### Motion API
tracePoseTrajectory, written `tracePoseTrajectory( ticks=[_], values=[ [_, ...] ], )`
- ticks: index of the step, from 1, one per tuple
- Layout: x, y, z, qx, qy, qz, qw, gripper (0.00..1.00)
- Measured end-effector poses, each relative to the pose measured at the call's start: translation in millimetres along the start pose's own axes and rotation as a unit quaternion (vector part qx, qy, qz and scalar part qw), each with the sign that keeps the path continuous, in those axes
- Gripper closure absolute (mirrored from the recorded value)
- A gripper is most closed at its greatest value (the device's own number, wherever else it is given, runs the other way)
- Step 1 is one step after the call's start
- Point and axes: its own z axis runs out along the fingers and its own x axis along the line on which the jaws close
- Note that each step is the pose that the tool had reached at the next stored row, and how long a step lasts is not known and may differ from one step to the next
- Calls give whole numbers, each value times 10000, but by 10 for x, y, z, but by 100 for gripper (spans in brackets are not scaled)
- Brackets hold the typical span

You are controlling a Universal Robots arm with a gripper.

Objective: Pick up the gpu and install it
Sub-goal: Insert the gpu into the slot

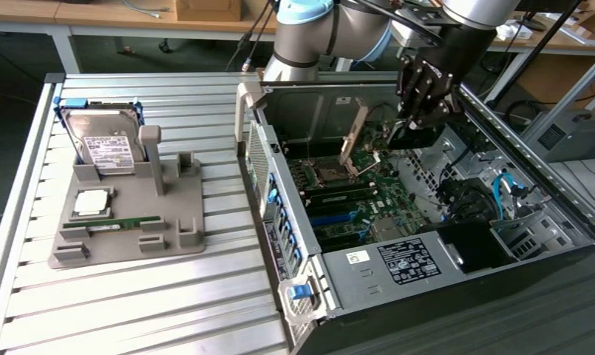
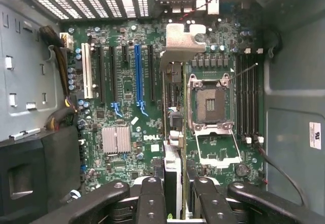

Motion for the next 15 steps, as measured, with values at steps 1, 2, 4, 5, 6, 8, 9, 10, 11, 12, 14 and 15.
tracePoseTrajectory(
  ticks=[1,2,4,5,6,8,9,10,11,12,14,15],
  values=[
    [0,0,0,-1,1,-53,10000,73],
    [0,0,0,-2,2,-93,10000,73],
    [0,0,0,-3,2,-146,9999,73],
    [0,0,0,-4,3,-173,9998,73],
    [0,0,0,-5,3,-200,9998,73],
    [0,0,0,-6,4,-229,9997,73],
    [0,0,0,-6,3,-229,9997,73],
    [0,0,0,-6,3,-230,9997,73],
    [0,0,0,-6,4,-230,9997,73],
    [0,0,0,-6,4,-229,9997,73],
    [0,4,0,-5,3,-229,9997,73],
    [0,8,1,-5,3,-229,9997,73]
  ],
)
